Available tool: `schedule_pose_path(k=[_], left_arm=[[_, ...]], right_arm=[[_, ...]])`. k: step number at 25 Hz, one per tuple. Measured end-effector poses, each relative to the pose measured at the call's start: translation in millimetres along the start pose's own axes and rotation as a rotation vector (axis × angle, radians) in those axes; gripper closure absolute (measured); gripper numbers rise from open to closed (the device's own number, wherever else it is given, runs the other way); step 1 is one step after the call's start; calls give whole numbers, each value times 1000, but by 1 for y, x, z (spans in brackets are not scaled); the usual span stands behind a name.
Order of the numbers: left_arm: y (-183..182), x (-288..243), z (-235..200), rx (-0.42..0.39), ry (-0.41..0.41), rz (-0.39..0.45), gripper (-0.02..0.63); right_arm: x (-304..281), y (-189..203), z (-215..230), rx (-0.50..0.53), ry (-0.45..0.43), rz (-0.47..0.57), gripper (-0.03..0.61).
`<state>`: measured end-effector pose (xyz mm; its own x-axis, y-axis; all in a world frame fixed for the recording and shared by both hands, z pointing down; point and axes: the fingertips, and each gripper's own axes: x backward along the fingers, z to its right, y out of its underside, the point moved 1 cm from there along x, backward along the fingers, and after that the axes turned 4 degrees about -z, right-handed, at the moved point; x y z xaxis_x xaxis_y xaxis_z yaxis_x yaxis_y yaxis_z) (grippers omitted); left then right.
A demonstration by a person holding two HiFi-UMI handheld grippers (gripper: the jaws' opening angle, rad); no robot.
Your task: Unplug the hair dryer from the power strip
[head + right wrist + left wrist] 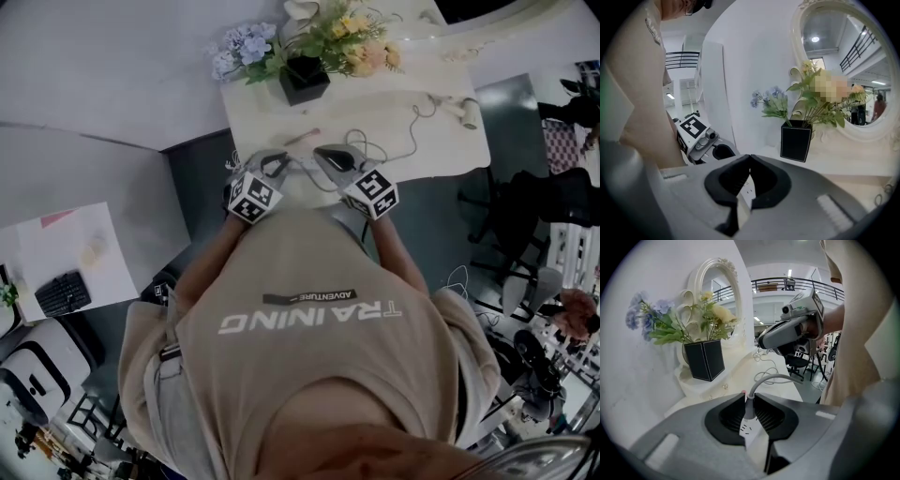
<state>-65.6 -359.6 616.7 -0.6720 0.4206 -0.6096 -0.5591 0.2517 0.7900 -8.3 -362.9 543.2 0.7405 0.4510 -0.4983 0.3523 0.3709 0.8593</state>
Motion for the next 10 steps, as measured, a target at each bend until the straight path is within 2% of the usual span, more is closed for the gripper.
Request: schedule_pose_path(k=[10], left_arm=[[0, 2, -2, 9, -17, 7, 548]], right_arm=[[5, 0, -3, 9, 0, 6, 574]])
